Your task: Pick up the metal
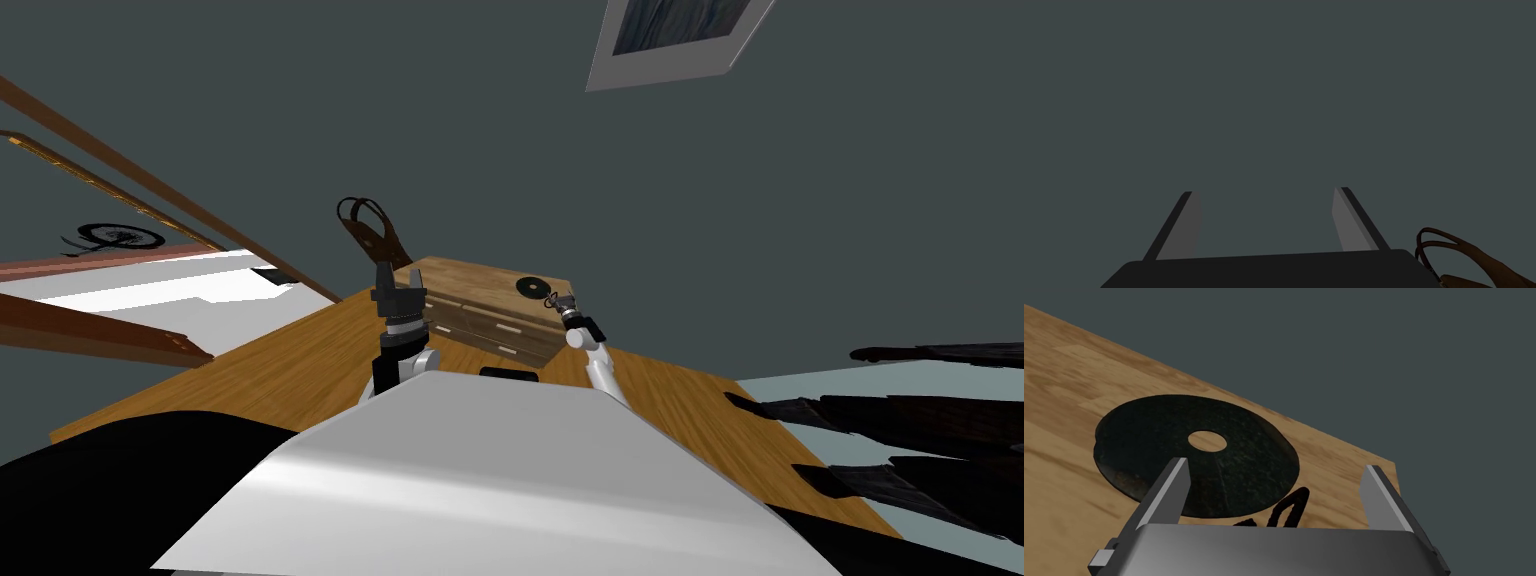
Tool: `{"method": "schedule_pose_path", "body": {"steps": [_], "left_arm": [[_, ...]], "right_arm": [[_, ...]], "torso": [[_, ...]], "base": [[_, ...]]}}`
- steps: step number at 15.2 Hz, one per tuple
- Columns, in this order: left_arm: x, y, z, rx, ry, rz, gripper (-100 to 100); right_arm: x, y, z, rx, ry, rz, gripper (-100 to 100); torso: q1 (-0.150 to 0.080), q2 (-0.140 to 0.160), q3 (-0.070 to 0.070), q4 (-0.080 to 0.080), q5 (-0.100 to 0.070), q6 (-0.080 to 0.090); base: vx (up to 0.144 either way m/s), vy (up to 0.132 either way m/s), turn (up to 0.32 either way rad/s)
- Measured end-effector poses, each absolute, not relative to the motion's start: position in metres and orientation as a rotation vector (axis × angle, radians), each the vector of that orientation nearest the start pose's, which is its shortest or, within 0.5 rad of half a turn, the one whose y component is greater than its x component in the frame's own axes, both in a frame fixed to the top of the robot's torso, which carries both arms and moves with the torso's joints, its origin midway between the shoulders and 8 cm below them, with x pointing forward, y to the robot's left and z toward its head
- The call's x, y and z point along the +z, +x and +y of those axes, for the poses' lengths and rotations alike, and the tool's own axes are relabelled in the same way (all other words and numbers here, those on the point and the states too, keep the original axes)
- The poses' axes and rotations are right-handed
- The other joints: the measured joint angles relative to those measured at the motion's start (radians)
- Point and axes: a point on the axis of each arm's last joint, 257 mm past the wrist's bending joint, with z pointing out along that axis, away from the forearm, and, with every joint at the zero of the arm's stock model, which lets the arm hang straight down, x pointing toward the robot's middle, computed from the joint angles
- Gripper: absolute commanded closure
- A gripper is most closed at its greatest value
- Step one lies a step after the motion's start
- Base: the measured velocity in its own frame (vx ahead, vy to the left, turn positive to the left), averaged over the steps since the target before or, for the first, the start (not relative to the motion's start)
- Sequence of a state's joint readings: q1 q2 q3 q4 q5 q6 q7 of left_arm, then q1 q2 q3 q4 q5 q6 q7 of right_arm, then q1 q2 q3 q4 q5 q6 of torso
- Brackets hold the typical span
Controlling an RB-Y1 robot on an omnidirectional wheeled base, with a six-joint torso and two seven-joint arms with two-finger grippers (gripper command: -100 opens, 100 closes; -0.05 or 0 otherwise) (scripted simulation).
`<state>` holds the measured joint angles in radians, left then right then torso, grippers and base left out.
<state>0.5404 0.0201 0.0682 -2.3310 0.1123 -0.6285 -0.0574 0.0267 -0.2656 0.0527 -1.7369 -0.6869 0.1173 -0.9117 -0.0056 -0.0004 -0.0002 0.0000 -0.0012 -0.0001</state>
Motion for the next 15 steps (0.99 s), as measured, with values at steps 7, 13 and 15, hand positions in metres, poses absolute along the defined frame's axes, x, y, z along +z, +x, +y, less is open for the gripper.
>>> {"method": "schedule_pose_path", "body": {"steps": [7, 13, 15], "left_arm": [[0.059, 0.300, 0.309, -1.264, -0.563, 0.472, 0], [0.059, 0.300, 0.309, -1.264, -0.563, 0.472, 0], [0.059, 0.300, 0.309, -1.264, -0.563, 0.472, 0]], "right_arm": [[-0.210, 0.548, -0.224, -2.033, -2.209, -0.242, -100], [-0.230, 0.556, -0.205, -1.816, -2.185, -0.102, -100], [-0.234, 0.559, -0.198, -1.741, -2.174, -0.056, -100]], "torso": [[0.000, 0.000, 0.000, 0.000, 0.000, 0.000], [0.000, -0.001, 0.000, 0.000, 0.000, 0.000], [-0.001, 0.000, 0.000, 0.000, 0.000, 0.000]], "base": [[-0.002, -0.077, 0.026], [-0.001, -0.077, 0.028], [-0.004, -0.086, 0.040]]}}
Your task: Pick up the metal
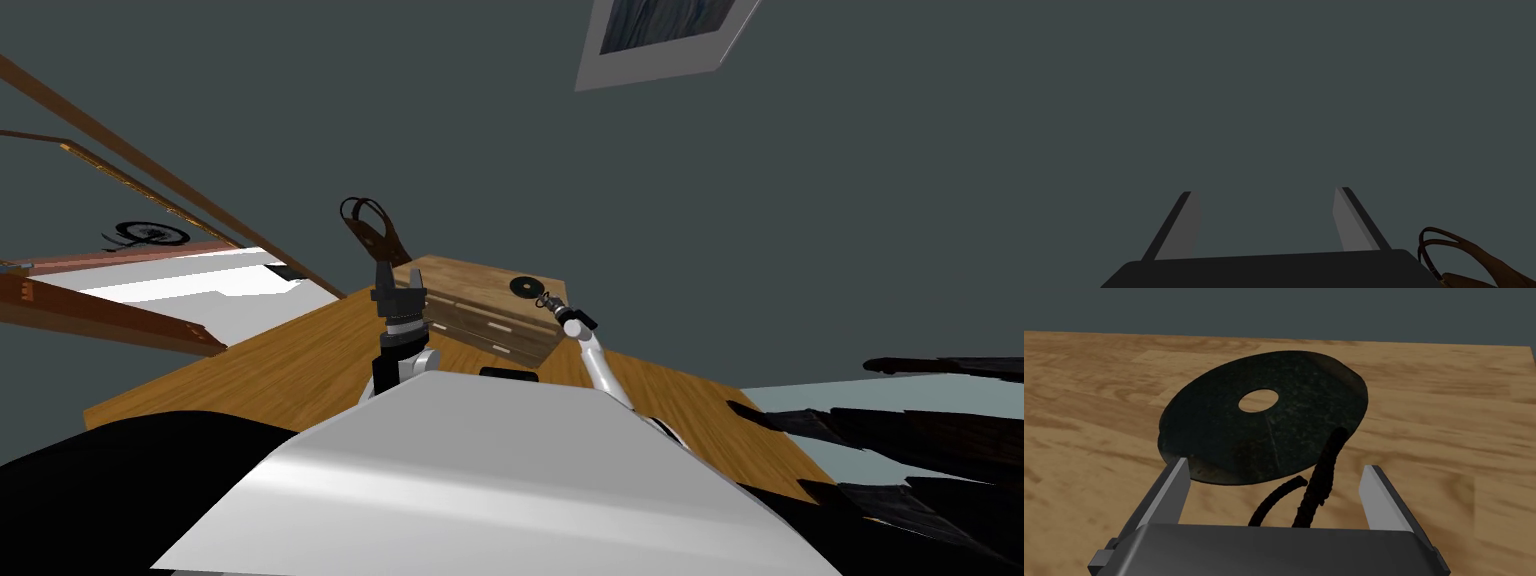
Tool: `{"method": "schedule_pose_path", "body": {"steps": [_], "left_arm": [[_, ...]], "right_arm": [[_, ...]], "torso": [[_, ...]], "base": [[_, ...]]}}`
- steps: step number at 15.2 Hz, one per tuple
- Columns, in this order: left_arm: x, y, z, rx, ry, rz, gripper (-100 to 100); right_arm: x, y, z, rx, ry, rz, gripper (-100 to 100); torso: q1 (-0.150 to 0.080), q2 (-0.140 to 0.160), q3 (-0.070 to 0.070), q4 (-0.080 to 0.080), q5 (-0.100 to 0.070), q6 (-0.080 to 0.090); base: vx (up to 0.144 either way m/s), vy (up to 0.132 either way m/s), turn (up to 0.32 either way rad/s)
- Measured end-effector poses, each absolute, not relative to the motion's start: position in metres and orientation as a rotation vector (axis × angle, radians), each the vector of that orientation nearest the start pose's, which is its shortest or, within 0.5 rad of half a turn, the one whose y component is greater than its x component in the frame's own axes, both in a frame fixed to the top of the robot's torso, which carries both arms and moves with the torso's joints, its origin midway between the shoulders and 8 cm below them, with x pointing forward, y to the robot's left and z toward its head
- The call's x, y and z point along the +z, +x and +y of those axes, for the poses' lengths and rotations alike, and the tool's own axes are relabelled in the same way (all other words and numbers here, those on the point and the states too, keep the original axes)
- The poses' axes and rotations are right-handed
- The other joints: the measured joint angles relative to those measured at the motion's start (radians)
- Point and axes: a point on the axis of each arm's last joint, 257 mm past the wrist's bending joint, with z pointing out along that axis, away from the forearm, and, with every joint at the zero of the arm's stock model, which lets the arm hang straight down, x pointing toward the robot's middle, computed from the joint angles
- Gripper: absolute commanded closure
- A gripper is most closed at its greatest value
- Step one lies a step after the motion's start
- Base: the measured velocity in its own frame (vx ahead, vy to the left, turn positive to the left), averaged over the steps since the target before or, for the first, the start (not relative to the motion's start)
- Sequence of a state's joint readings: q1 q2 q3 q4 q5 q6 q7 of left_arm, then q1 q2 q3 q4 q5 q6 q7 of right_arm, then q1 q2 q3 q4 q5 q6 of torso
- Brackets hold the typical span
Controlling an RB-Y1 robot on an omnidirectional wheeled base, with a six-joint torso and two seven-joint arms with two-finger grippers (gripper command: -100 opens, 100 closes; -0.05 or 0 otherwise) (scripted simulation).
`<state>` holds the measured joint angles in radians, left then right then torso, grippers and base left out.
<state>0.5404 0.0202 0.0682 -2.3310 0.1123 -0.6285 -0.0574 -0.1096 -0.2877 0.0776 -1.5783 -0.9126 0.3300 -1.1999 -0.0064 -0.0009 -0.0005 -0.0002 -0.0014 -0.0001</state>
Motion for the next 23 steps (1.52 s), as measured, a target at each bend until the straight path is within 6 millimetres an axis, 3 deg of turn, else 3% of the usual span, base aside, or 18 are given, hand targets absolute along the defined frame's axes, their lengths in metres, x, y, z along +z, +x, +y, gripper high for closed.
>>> {"method": "schedule_pose_path", "body": {"steps": [19, 23], "left_arm": [[0.059, 0.300, 0.309, -1.264, -0.563, 0.472, 0], [0.059, 0.300, 0.309, -1.264, -0.563, 0.472, 0]], "right_arm": [[-0.265, 0.561, -0.136, -1.136, -2.052, 0.283, -100], [-0.265, 0.568, -0.140, -1.141, -2.053, 0.307, -100]], "torso": [[0.002, 0.000, 0.000, 0.000, 0.000, 0.000], [0.005, 0.002, 0.001, 0.000, 0.001, 0.000]], "base": [[0.001, -0.063, 0.025], [-0.028, -0.014, 0.127]]}}
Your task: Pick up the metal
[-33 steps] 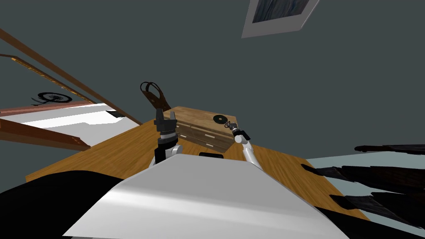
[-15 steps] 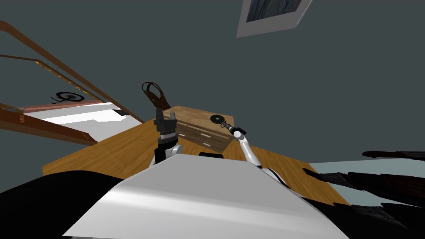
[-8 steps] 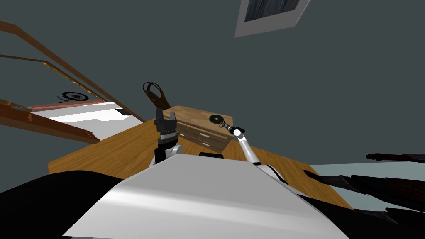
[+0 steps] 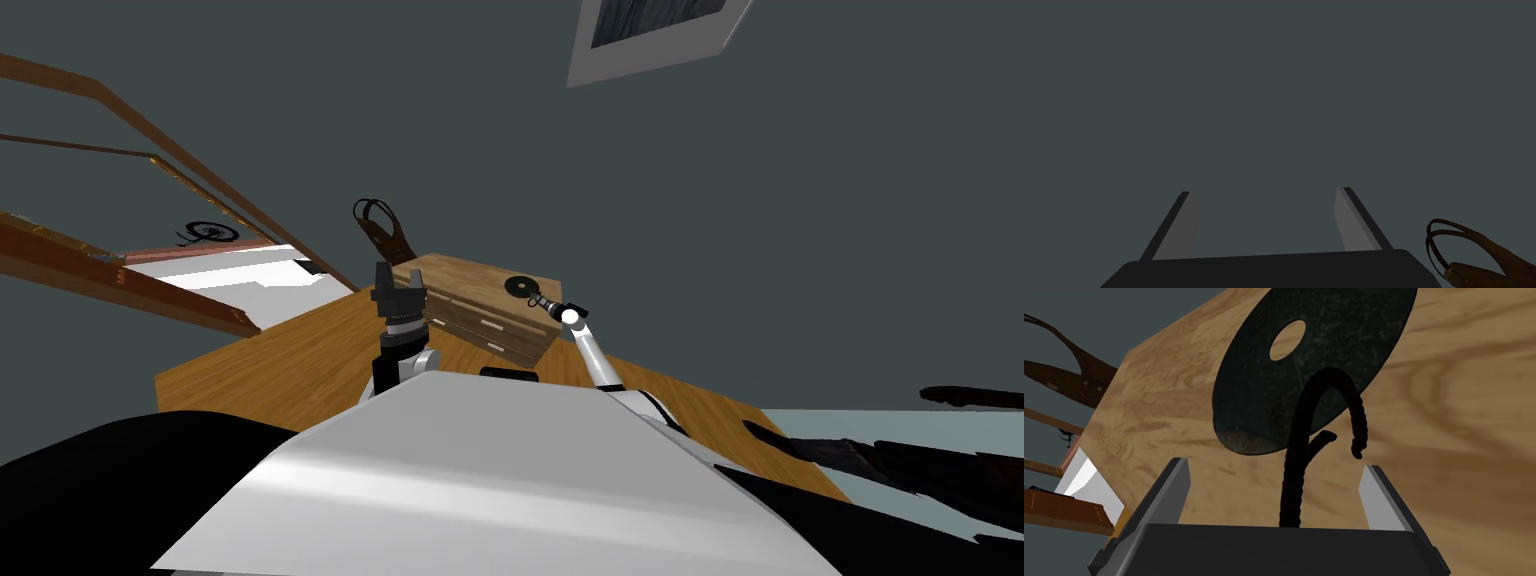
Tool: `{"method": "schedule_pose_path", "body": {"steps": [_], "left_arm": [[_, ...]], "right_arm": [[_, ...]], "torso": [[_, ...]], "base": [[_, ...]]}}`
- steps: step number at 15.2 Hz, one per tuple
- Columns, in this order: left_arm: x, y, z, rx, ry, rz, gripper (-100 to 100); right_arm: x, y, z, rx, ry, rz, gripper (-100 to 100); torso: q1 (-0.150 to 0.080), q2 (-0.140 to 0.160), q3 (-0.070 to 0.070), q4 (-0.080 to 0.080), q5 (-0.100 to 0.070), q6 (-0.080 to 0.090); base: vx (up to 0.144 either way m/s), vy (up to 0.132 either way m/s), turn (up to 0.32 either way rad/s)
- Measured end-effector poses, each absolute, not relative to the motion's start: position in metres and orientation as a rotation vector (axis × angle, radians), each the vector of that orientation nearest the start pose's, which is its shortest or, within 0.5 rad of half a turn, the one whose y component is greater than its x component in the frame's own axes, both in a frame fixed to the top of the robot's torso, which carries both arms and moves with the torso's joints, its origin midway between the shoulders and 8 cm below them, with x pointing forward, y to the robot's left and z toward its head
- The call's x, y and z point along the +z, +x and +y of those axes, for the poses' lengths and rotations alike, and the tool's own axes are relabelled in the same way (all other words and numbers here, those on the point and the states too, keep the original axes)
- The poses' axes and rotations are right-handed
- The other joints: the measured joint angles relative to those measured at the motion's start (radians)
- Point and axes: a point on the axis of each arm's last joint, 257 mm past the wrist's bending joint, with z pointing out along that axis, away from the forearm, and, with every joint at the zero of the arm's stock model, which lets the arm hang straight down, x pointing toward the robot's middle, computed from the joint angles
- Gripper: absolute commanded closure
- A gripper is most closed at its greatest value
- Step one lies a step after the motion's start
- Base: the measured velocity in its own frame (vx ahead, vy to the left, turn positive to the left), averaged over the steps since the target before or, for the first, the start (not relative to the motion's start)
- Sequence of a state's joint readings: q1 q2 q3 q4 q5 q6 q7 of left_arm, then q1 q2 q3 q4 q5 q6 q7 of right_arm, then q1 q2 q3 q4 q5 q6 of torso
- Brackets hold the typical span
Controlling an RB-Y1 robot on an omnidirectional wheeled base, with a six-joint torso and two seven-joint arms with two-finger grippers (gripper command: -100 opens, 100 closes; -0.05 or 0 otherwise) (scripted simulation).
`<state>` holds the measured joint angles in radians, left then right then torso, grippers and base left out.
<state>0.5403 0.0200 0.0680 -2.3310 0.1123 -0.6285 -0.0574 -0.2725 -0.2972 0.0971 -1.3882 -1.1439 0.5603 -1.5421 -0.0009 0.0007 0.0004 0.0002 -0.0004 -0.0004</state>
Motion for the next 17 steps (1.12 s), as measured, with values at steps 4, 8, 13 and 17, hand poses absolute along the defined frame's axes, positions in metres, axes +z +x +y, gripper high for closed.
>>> {"method": "schedule_pose_path", "body": {"steps": [4, 8, 13, 17], "left_arm": [[0.059, 0.300, 0.309, -1.265, -0.563, 0.472, 0], [0.059, 0.300, 0.309, -1.264, -0.563, 0.472, 0], [0.059, 0.300, 0.309, -1.264, -0.563, 0.472, 0], [0.059, 0.300, 0.309, -1.264, -0.563, 0.472, 0]], "right_arm": [[-0.268, 0.582, -0.153, -1.162, -2.056, 0.346, -100], [-0.269, 0.594, -0.162, -1.184, -2.058, 0.376, 100], [-0.269, 0.594, -0.162, -1.183, -2.058, 0.378, 100], [-0.268, 0.580, -0.151, -1.162, -2.055, 0.341, 100]], "torso": [[0.001, 0.002, 0.001, 0.000, 0.000, 0.000], [0.000, 0.001, 0.001, 0.000, 0.000, 0.000], [0.001, -0.001, 0.000, 0.000, 0.000, 0.000], [0.001, -0.004, -0.002, -0.001, 0.001, 0.002]], "base": [[-0.046, -0.010, 0.142], [-0.031, -0.012, 0.095], [0.004, 0.001, -0.036], [0.055, 0.017, -0.200]]}}
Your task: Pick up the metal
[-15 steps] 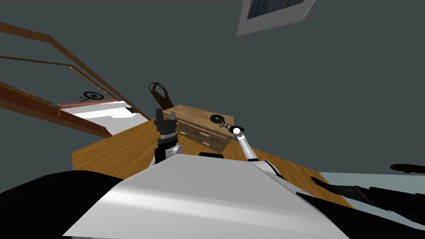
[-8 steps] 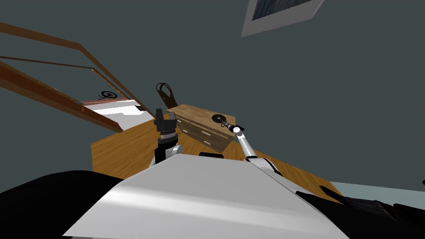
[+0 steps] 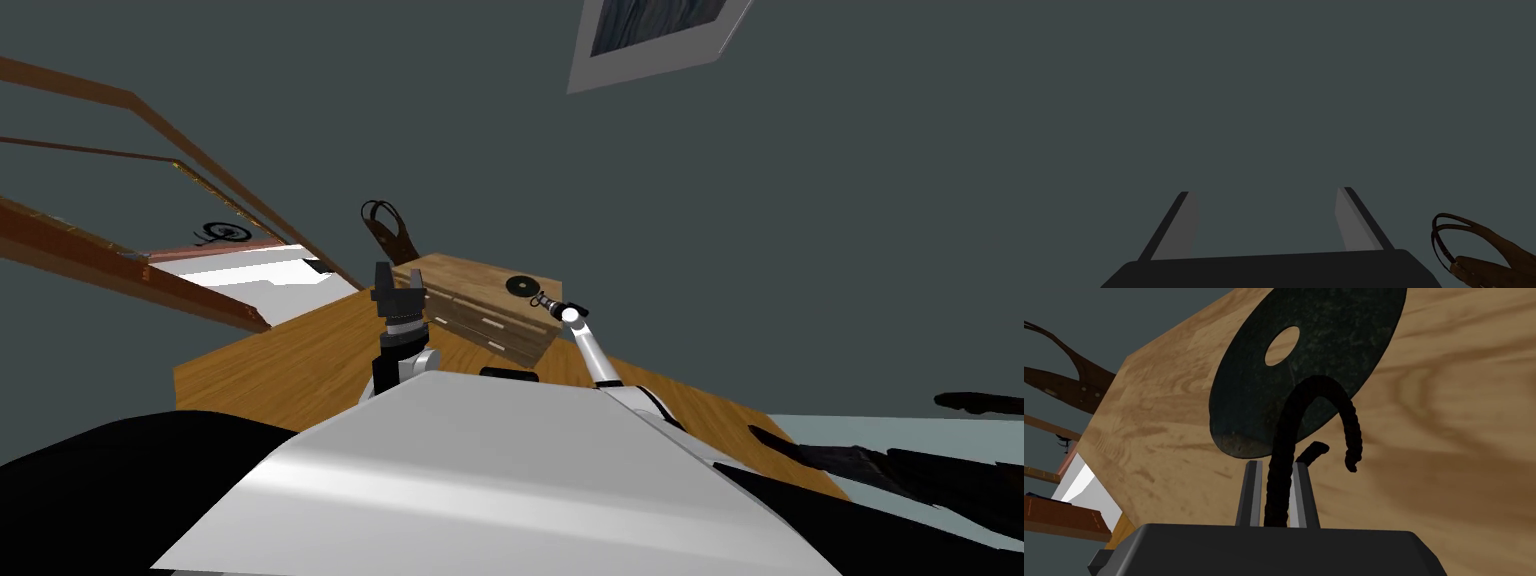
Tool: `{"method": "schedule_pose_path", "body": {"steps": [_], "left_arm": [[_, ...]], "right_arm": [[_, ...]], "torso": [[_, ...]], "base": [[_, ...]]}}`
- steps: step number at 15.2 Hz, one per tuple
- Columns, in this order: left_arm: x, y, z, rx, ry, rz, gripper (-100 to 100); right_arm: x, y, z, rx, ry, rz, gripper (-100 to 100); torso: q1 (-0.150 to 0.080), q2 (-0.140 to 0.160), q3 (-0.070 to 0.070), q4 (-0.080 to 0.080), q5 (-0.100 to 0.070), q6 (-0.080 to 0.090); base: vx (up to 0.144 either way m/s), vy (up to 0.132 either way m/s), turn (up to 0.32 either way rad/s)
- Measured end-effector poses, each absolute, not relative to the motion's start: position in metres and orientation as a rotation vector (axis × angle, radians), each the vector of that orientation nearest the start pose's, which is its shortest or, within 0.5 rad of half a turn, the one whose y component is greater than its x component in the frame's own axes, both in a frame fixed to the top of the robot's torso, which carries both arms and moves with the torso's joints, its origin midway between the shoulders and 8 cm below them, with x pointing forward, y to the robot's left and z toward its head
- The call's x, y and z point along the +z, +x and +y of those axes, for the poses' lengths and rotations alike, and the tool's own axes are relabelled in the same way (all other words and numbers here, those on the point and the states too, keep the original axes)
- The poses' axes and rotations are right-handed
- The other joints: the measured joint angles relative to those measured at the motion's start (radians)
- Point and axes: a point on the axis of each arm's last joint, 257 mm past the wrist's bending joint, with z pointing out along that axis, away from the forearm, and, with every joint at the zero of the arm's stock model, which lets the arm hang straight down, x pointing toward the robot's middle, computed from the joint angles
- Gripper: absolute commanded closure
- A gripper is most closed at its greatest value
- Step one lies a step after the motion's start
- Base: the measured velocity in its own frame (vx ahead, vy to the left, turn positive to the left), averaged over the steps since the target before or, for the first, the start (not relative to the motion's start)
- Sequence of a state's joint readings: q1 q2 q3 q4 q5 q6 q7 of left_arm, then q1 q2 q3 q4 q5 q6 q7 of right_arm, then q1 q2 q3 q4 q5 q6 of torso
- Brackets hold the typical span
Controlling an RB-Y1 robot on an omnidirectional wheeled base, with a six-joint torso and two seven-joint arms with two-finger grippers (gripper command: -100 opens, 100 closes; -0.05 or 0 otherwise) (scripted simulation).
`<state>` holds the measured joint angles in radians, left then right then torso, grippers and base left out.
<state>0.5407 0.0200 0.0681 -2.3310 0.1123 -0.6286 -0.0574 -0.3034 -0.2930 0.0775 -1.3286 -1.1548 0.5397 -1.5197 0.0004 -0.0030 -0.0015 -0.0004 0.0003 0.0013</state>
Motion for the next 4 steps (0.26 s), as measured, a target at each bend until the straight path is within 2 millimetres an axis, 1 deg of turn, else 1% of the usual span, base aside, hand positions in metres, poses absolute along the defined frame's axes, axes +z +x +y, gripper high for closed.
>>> {"method": "schedule_pose_path", "body": {"steps": [3, 4], "left_arm": [[0.059, 0.300, 0.309, -1.264, -0.563, 0.472, 0], [0.059, 0.300, 0.309, -1.264, -0.563, 0.472, 0]], "right_arm": [[-0.267, 0.569, -0.143, -1.144, -2.053, 0.310, 100], [-0.267, 0.565, -0.140, -1.137, -2.052, 0.299, 100]], "torso": [[0.001, 0.000, 0.000, 0.000, 0.000, 0.000], [0.001, 0.000, 0.000, 0.000, 0.000, 0.000]], "base": [[0.045, 0.019, -0.130], [0.024, 0.014, -0.058]]}}
